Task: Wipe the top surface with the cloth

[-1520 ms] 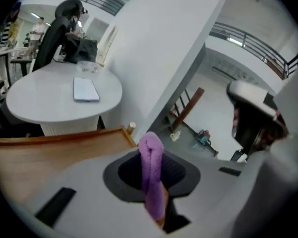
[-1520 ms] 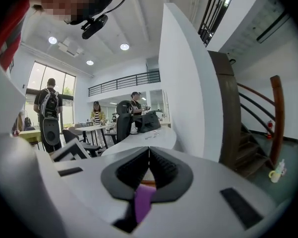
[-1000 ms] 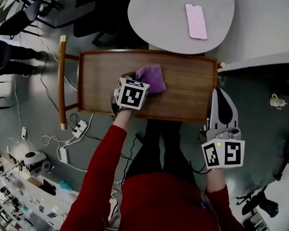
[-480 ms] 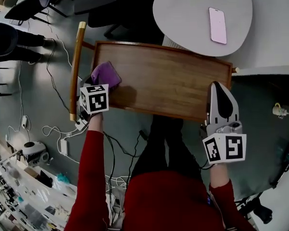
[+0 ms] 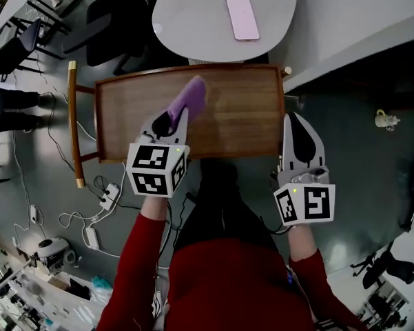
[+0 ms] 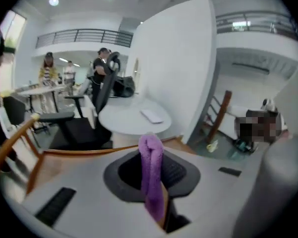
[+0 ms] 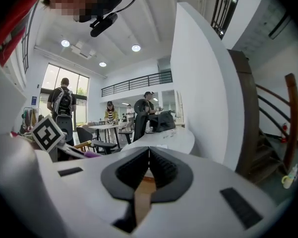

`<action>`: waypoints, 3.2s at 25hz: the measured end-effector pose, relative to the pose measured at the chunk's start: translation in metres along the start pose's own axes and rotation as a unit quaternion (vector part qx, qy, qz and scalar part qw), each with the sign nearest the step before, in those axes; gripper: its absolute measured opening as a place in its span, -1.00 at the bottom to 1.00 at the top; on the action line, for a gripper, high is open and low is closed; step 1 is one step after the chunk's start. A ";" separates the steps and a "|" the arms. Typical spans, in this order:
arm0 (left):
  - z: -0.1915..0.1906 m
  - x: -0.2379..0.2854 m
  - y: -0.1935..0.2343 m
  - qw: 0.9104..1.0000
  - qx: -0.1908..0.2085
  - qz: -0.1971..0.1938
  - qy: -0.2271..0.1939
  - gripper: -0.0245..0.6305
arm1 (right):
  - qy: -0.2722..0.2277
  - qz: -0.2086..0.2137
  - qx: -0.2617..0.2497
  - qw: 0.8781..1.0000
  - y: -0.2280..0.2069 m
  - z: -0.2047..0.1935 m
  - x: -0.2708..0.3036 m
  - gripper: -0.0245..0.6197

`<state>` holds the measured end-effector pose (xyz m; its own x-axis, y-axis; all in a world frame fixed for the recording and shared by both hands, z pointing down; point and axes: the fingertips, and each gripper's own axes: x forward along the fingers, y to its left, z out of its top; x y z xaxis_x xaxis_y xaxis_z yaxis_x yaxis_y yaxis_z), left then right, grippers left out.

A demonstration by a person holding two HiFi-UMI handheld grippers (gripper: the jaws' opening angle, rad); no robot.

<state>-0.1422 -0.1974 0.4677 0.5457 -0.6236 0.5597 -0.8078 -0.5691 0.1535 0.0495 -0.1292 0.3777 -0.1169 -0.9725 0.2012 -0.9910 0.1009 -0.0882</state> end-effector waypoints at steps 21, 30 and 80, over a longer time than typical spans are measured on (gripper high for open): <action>-0.122 0.039 -0.033 0.984 0.020 -0.016 0.177 -0.76 | 0.016 -0.003 0.012 1.000 -0.034 -0.013 -0.021 -0.89; -0.150 -0.090 0.180 0.954 -0.020 0.248 0.170 -0.76 | 0.041 0.074 -0.003 0.996 0.015 -0.020 0.016 -0.89; 0.090 -0.119 -0.150 0.950 0.147 -0.015 -0.277 -0.75 | -0.141 0.065 -0.002 0.988 -0.006 0.068 -0.096 -0.89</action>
<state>-0.0662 -0.0863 0.3047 0.6666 -0.7447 0.0327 -0.7375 -0.6652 -0.1163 0.0707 -0.0503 0.2925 -0.2212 -0.9709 -0.0913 -0.9691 0.2293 -0.0908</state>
